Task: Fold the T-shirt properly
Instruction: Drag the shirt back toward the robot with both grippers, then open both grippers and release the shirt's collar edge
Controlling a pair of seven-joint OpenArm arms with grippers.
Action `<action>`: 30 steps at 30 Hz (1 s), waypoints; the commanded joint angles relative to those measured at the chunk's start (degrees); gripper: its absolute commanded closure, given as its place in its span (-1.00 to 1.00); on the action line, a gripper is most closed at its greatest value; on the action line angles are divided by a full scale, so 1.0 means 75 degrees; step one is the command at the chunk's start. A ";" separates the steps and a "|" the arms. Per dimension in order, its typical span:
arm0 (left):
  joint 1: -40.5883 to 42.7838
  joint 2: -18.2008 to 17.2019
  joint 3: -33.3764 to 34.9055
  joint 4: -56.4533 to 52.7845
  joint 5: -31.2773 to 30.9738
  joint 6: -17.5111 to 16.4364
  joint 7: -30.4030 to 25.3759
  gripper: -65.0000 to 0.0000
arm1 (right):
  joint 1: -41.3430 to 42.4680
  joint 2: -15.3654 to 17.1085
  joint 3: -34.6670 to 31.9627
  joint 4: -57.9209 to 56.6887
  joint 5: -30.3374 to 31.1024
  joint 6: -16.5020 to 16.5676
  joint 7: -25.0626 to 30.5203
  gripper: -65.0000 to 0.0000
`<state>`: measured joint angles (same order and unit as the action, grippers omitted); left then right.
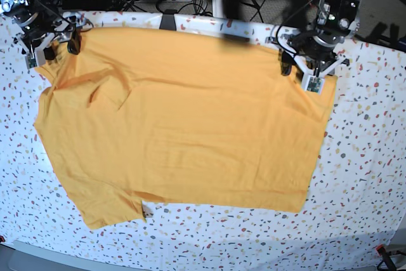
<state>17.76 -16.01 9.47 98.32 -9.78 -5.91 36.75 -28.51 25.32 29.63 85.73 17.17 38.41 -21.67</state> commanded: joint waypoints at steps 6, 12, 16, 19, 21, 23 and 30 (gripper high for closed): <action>0.0554 -0.0050 0.0015 0.0734 0.0102 0.0052 0.0399 0.11 | -0.0134 0.0119 0.0490 0.0548 -0.0201 0.0017 -0.0385 -0.32; 0.0574 -0.0050 0.0015 0.0842 0.0105 0.0052 0.0536 0.11 | -0.0137 0.0117 0.0551 0.0667 -0.0195 0.0015 -0.0577 -0.32; 0.0574 -0.0050 0.0015 0.0842 0.0105 0.0052 0.0842 0.11 | -0.0140 0.0119 0.0551 0.0667 -0.0160 0.0015 -0.0577 -0.32; 0.0571 -0.0050 0.0015 0.0848 0.0105 0.0055 0.0877 0.11 | -0.0137 0.0117 0.0551 0.0670 0.0003 0.0017 -0.0577 -0.32; 0.0574 -0.0050 0.0015 0.0874 0.0105 0.0085 0.0962 0.11 | -0.0137 0.0119 0.0551 0.0670 0.0000 0.0017 -0.0574 -0.32; 0.0571 -0.0050 0.0015 0.0933 0.0108 0.0248 0.1084 0.11 | -0.0137 0.0119 0.0551 0.0670 0.0003 0.0017 -0.0574 -0.32; 0.0554 -0.0050 0.0015 0.1352 0.0597 0.0338 0.1137 0.11 | -0.0137 0.0119 0.0551 0.0670 0.0003 0.0017 -0.0577 -0.32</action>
<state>21.93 -16.03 9.76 107.31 -5.76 -3.53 45.56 -29.41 25.10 33.15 89.76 16.67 38.41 -26.72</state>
